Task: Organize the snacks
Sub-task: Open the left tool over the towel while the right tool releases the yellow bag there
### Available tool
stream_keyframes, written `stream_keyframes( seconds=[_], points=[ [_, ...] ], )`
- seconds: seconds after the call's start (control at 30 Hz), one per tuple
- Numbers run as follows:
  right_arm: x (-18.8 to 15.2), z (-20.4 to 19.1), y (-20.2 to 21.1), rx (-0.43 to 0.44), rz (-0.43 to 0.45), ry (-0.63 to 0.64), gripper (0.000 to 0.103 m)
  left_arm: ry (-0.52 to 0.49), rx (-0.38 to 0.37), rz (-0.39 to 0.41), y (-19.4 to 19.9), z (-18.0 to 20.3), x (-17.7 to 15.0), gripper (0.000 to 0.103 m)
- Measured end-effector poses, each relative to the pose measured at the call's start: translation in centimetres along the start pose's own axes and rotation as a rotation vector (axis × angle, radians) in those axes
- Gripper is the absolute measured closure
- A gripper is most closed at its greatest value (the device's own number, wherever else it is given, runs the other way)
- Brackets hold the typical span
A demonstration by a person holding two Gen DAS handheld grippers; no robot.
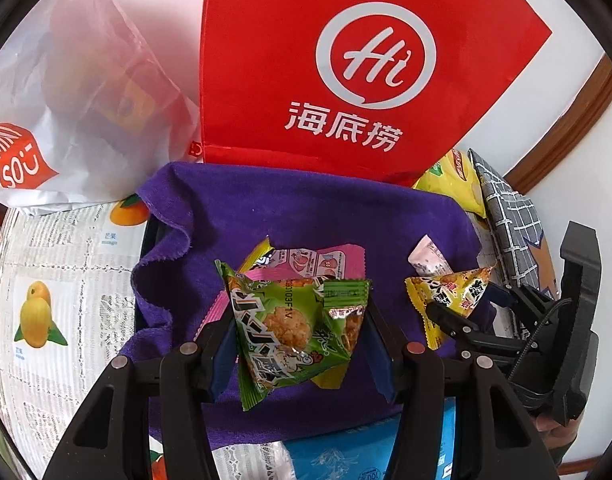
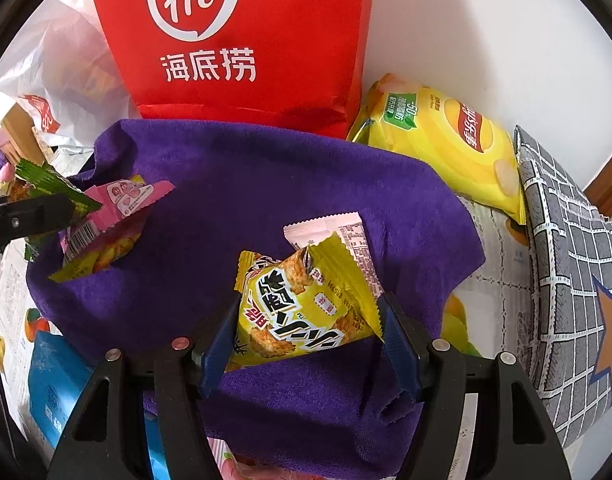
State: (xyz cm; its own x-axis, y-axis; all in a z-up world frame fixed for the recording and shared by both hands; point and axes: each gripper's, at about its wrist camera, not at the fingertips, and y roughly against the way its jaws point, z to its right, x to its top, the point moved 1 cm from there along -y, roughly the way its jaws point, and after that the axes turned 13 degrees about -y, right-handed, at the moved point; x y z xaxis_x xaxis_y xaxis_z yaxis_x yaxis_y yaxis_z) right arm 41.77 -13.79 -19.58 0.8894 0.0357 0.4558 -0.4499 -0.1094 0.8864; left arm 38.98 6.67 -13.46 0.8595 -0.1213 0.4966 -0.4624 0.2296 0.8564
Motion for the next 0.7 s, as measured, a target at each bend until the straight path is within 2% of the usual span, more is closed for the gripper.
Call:
stream_keyframes(
  seconds=[0.4,0.7],
  points=[
    [0.1,0.5,1.9,-0.004,0.035,-0.009,0.026,-0.011,0.011,-0.019,-0.6,0.3,0.0,0.043],
    [0.5,0.2,4.9,0.028,0.105,-0.031,0.024,0.003,-0.011,-0.001,-0.3,0.6,0.2,0.026]
  ],
)
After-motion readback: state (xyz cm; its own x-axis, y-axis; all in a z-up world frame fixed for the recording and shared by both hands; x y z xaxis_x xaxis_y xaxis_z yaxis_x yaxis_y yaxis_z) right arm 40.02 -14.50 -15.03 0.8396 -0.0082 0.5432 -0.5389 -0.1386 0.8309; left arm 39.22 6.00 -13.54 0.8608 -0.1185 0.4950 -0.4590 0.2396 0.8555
